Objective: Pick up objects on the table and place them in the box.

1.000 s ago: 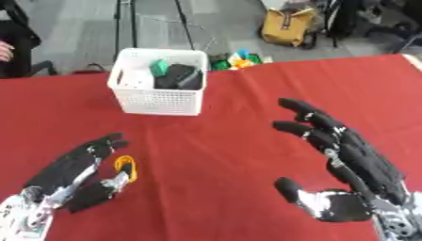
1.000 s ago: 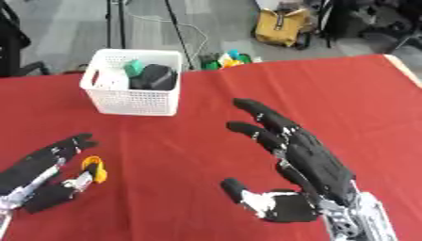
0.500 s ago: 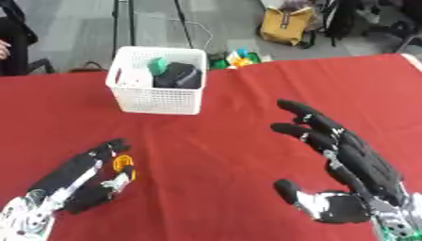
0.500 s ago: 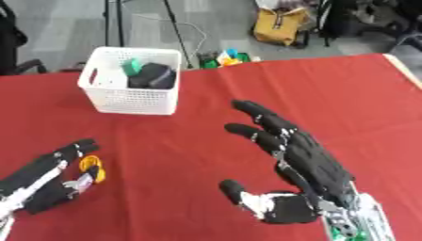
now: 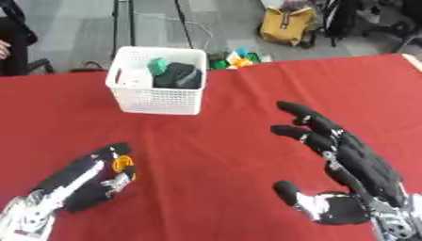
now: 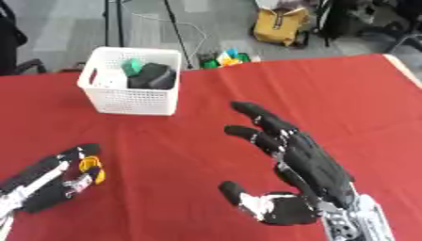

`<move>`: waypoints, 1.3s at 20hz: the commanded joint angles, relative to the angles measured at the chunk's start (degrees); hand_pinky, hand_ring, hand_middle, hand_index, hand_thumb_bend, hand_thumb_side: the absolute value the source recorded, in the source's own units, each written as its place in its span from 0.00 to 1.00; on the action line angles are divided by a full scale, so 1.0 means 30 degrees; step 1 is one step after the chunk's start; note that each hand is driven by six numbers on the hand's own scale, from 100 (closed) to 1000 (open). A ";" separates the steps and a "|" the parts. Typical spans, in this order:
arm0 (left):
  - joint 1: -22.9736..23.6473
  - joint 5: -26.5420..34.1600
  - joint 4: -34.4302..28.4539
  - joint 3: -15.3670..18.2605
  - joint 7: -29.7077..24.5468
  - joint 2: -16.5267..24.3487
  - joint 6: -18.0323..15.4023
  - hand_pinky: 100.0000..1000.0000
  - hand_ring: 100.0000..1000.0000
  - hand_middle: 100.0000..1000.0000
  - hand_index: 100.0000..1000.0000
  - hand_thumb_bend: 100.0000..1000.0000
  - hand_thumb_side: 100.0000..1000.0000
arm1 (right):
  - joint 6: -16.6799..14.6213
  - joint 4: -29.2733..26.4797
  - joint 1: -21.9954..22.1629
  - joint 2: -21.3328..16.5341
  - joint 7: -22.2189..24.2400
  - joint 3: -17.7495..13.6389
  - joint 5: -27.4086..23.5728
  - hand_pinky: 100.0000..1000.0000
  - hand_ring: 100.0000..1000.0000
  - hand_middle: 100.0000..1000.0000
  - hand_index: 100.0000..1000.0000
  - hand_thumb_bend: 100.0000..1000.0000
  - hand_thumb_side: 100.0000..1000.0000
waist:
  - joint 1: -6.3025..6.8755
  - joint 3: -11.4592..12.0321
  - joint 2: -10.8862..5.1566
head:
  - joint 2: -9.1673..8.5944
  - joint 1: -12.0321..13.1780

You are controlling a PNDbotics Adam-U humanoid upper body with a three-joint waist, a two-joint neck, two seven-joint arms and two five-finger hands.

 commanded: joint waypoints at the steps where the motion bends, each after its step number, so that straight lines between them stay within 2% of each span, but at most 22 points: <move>1: -0.0218 0.0072 -0.0155 0.0158 -0.0061 0.0304 0.0110 1.00 1.00 1.00 1.00 0.16 1.00 | -0.0044 -0.0461 -0.0074 0.0032 0.0061 -0.0050 -0.0028 0.79 1.00 1.00 0.89 0.37 1.00 | 0.0002 -0.0002 -0.0276 | -0.0156 -0.0041; 26: -0.0215 -0.2952 0.1366 0.0019 0.0312 0.0369 -0.0041 1.00 1.00 1.00 1.00 0.06 1.00 | 0.0001 -0.0461 -0.0117 0.0047 0.0406 -0.0086 -0.0706 0.76 1.00 1.00 0.88 0.36 1.00 | -0.0035 0.0065 -0.0215 | -0.0214 -0.0085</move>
